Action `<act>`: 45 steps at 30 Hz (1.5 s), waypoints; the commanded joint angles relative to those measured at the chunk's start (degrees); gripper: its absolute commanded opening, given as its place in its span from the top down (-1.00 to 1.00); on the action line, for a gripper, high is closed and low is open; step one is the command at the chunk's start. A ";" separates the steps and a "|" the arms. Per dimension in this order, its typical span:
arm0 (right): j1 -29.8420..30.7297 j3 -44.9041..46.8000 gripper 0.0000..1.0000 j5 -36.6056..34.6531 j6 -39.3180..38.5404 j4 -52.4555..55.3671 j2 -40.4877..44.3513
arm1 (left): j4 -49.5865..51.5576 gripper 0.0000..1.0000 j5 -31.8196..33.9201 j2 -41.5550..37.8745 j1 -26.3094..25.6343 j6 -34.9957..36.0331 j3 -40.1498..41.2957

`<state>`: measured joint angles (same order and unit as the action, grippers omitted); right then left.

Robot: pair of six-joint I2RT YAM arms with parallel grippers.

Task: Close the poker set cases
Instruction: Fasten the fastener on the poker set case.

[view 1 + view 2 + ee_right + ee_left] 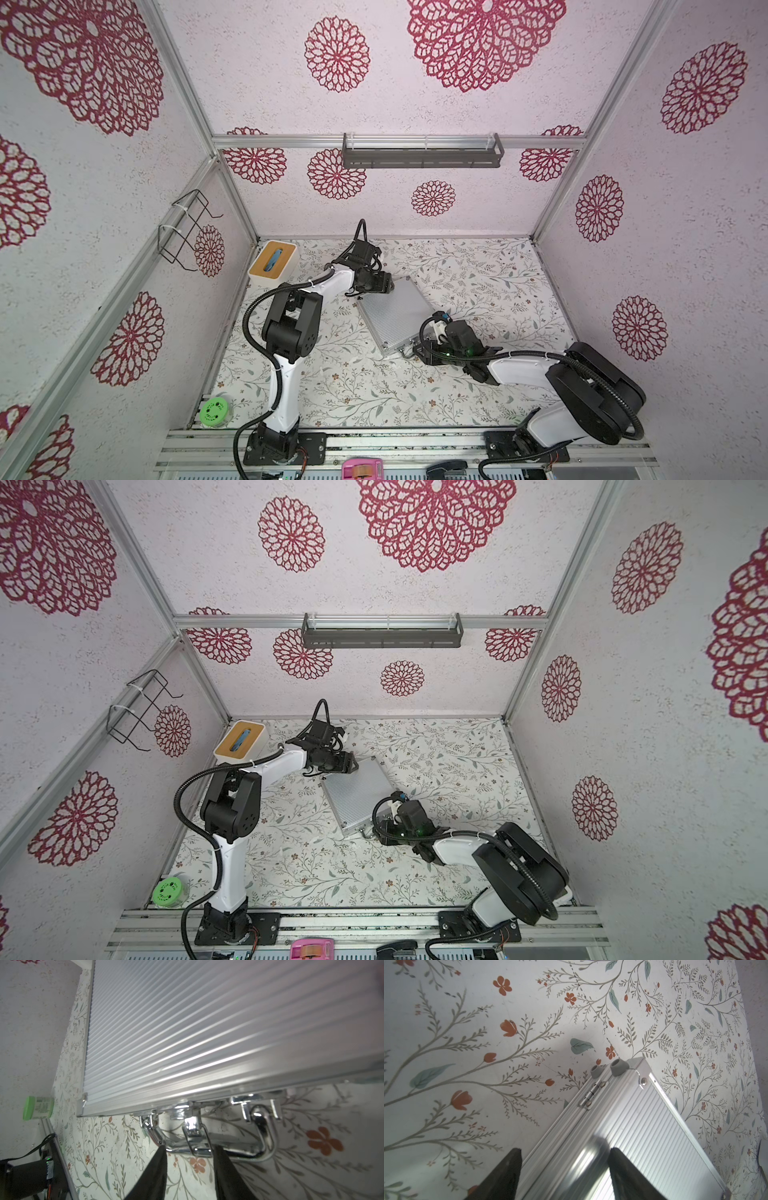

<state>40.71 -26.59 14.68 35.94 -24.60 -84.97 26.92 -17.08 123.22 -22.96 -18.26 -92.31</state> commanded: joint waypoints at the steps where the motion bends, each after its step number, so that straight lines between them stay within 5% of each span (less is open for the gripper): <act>1: -0.58 0.13 0.19 1.45 -5.07 -1.26 -1.49 | 3.73 -0.41 1.00 0.06 -0.94 0.79 1.91; 13: -2.60 -0.25 0.11 10.04 -3.57 -6.91 -6.87 | 3.77 -0.40 0.70 -0.07 -1.27 0.80 2.01; 25: -5.71 1.76 0.12 16.72 4.28 -11.43 -2.58 | 4.04 -0.40 1.35 -0.35 -2.05 0.95 1.96; 45: -6.26 -1.18 0.17 18.33 7.73 -6.75 0.18 | 4.21 -0.41 1.71 -0.25 -2.00 1.26 1.70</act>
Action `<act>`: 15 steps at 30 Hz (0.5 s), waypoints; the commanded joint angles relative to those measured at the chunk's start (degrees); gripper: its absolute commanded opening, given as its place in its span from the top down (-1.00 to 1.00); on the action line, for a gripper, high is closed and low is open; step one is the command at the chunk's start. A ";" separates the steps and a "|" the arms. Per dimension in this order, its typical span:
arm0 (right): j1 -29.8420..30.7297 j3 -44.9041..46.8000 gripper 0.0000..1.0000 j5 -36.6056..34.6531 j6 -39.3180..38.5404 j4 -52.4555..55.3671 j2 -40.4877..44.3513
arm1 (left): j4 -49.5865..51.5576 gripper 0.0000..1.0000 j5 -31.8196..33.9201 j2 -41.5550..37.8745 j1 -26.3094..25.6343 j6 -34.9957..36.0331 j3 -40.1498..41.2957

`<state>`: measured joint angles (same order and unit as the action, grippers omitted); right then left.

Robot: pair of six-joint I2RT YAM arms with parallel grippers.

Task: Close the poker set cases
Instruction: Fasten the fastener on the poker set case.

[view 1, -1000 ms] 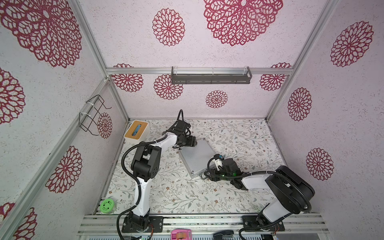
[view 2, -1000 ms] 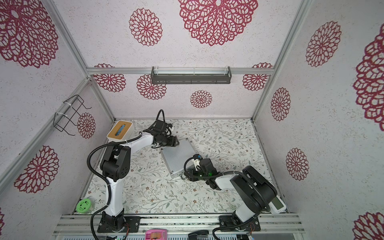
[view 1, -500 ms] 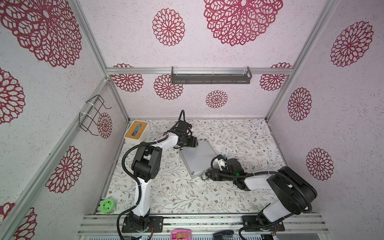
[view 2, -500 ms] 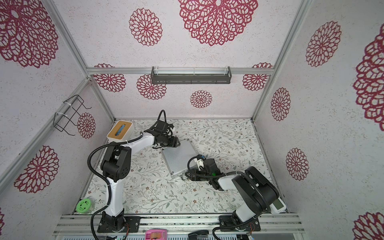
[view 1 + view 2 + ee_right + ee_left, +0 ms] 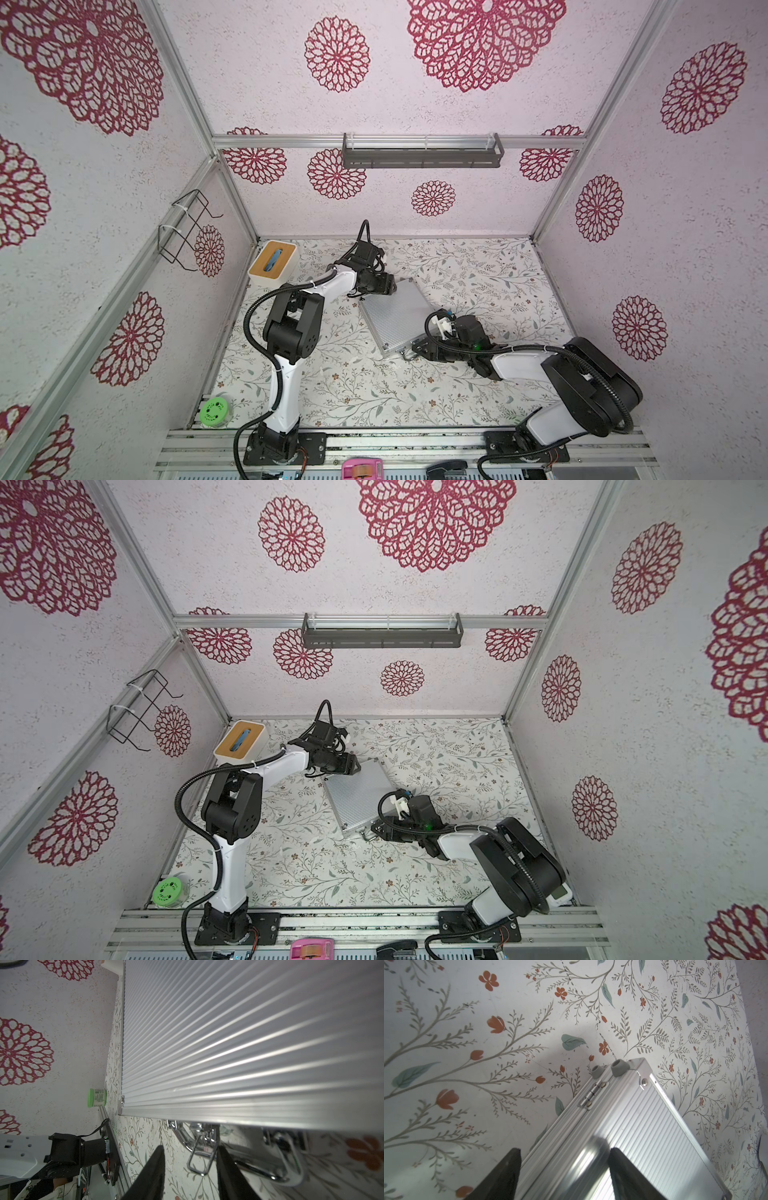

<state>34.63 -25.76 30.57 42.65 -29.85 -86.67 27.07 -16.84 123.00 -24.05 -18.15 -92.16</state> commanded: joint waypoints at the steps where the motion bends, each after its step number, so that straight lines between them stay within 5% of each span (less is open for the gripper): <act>1: -0.18 -2.12 0.18 2.48 1.26 -1.85 1.58 | 4.13 -0.41 1.48 0.08 -0.92 1.14 1.52; 15: -0.01 -3.18 0.21 4.39 4.44 -2.01 2.64 | 4.31 -0.41 1.70 0.11 -0.91 1.13 1.55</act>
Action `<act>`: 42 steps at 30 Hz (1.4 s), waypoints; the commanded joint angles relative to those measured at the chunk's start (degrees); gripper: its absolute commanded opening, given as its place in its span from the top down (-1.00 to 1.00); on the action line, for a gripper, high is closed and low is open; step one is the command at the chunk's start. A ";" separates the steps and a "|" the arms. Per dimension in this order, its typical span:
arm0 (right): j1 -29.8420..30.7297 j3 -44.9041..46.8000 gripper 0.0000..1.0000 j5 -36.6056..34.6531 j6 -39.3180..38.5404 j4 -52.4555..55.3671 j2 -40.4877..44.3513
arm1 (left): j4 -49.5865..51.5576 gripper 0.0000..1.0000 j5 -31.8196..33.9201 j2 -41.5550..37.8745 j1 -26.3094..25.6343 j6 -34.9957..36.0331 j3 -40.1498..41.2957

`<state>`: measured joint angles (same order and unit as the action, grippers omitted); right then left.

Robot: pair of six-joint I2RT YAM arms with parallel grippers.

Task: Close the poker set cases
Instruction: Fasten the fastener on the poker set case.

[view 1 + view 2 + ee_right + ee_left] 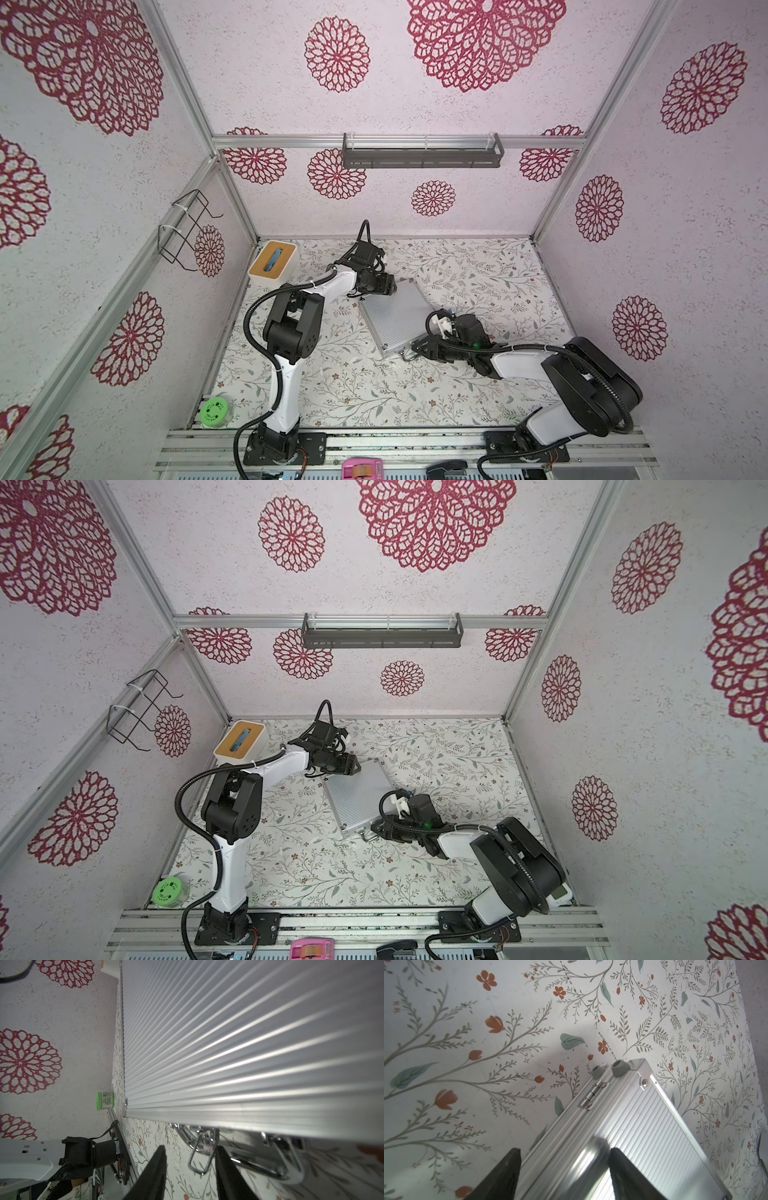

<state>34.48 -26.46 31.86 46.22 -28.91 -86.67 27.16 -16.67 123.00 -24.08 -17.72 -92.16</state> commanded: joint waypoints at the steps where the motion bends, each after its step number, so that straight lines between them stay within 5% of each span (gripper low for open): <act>1: 0.15 -2.54 0.21 3.12 1.12 -2.91 2.80 | 4.22 -0.41 1.63 0.12 -0.89 0.75 1.59; 32: 1.60 -3.60 0.25 -0.05 2.48 -3.09 4.36 | 3.66 -0.43 2.19 -0.58 -0.89 0.59 2.50; 42: 2.30 -5.98 0.30 -9.82 -6.85 19.94 15.66 | 1.86 -0.50 5.99 -6.16 -0.88 0.52 3.47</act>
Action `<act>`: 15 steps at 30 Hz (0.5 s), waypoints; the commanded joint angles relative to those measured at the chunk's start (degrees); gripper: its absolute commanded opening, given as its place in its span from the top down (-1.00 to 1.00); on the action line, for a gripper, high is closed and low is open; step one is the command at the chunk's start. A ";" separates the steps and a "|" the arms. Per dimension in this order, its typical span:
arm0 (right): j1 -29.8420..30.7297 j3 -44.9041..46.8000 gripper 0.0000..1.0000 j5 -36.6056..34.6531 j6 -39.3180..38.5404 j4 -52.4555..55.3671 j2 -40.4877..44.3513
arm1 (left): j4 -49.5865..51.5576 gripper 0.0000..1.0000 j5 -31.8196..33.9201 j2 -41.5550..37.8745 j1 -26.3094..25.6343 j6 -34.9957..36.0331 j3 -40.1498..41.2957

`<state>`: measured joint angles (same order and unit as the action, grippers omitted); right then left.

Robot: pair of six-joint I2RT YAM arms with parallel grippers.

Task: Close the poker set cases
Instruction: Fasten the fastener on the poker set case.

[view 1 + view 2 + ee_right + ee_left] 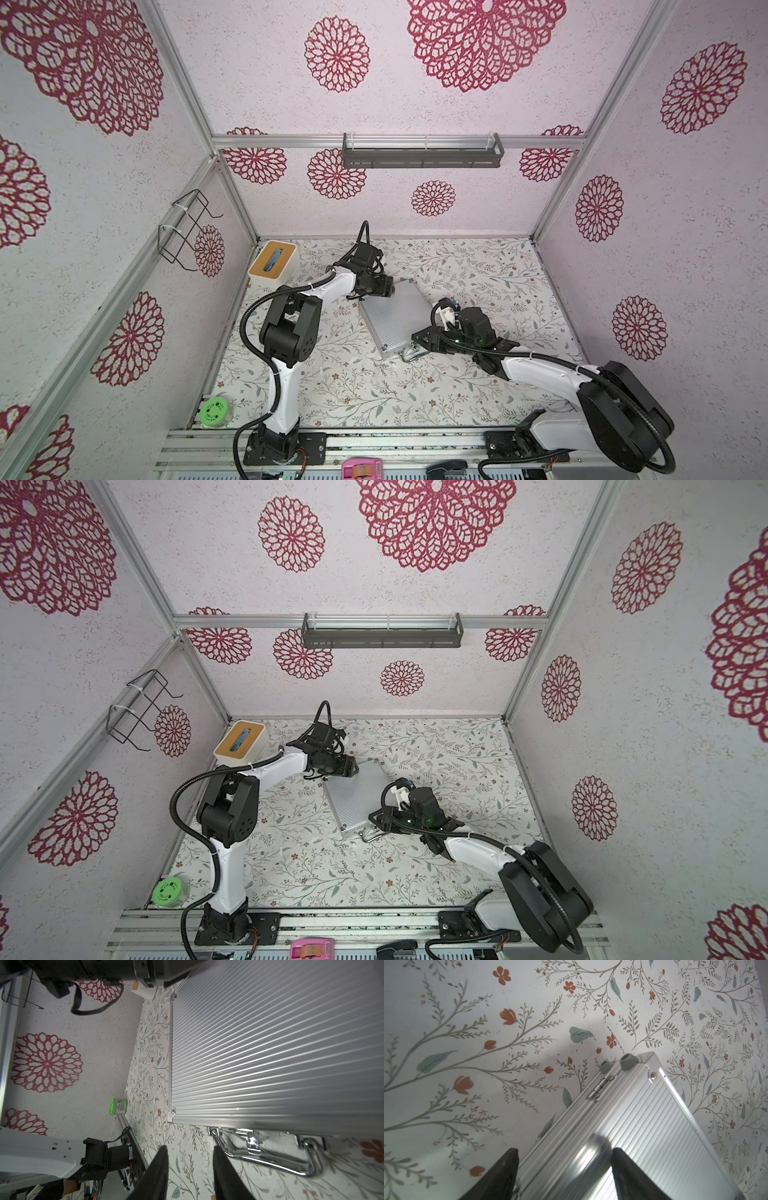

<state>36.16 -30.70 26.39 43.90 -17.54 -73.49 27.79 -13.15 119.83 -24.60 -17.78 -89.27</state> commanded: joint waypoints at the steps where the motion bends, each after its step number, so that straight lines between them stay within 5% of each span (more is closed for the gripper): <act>1: 0.98 -1.65 0.36 -5.52 -5.08 10.06 2.94 | 1.12 -0.50 2.78 -3.52 -0.34 0.54 0.63; 15: 6.57 -0.03 0.82 -12.79 -2.69 6.20 -3.42 | 1.30 -0.49 1.38 -5.54 -1.77 0.54 1.14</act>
<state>41.80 -30.20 16.43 40.66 -9.56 -75.94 28.42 -11.27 114.41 -25.82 -17.78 -88.44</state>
